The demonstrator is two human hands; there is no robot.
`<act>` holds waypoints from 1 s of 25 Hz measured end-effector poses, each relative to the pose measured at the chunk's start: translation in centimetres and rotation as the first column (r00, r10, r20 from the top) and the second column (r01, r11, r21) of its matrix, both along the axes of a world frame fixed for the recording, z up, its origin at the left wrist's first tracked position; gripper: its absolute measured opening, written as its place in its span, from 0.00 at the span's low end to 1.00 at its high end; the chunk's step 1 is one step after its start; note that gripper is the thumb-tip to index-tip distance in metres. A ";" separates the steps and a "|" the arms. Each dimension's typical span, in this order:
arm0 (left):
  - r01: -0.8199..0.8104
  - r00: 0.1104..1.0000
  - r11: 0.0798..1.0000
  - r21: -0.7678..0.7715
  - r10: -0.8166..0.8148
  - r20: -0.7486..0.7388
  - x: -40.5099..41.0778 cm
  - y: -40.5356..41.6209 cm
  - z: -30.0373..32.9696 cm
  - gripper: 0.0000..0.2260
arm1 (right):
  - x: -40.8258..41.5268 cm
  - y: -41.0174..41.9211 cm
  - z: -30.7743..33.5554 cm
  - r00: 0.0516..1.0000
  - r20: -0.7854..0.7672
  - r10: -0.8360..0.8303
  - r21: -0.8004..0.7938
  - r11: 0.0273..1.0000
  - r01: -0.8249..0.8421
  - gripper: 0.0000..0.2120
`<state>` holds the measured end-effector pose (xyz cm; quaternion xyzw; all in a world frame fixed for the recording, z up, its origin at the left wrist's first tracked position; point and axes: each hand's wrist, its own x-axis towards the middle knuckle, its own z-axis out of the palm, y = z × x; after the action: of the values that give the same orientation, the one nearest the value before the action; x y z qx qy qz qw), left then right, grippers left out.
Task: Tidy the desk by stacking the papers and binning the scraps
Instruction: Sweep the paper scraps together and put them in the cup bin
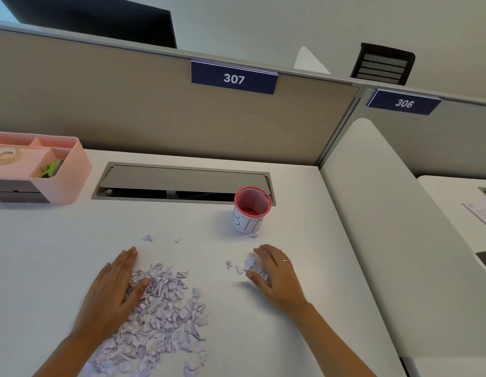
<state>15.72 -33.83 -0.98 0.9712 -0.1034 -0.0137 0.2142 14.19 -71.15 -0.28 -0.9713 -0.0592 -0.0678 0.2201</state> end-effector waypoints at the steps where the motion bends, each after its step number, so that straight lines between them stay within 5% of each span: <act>1: 0.000 1.000 1.000 -0.001 0.000 -0.002 0.0 0.0 0.0 0.37 | 0.3 0.7 0.0 0.999 0.009 -0.051 0.017 0.999 0.051 0.29; 6: -0.004 1.000 1.000 -0.012 0.004 -0.005 0.0 -0.1 0.2 0.37 | 2.1 2.3 0.0 0.966 -0.023 -0.257 -0.139 0.958 0.252 0.32; 12: -0.010 1.000 1.000 -0.011 0.010 0.001 -0.1 -0.2 0.2 0.37 | 2.4 2.6 -0.3 0.959 0.038 -0.280 -0.179 0.942 0.283 0.30; 20: -0.013 1.000 1.000 -0.007 0.013 -0.004 -0.1 -0.2 0.2 0.37 | 1.5 3.0 -0.3 0.995 0.092 -0.045 0.008 0.999 0.045 0.26; 25: -0.005 1.000 0.999 -0.035 0.005 0.012 -0.1 -0.4 0.6 0.38 | -0.1 5.6 -0.4 0.977 -0.009 0.212 0.022 0.977 -0.212 0.27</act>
<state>15.59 -34.23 -0.38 0.9676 -0.1024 -0.0055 0.2306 14.13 -65.54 -0.65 -0.9575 -0.1606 -0.0392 0.2365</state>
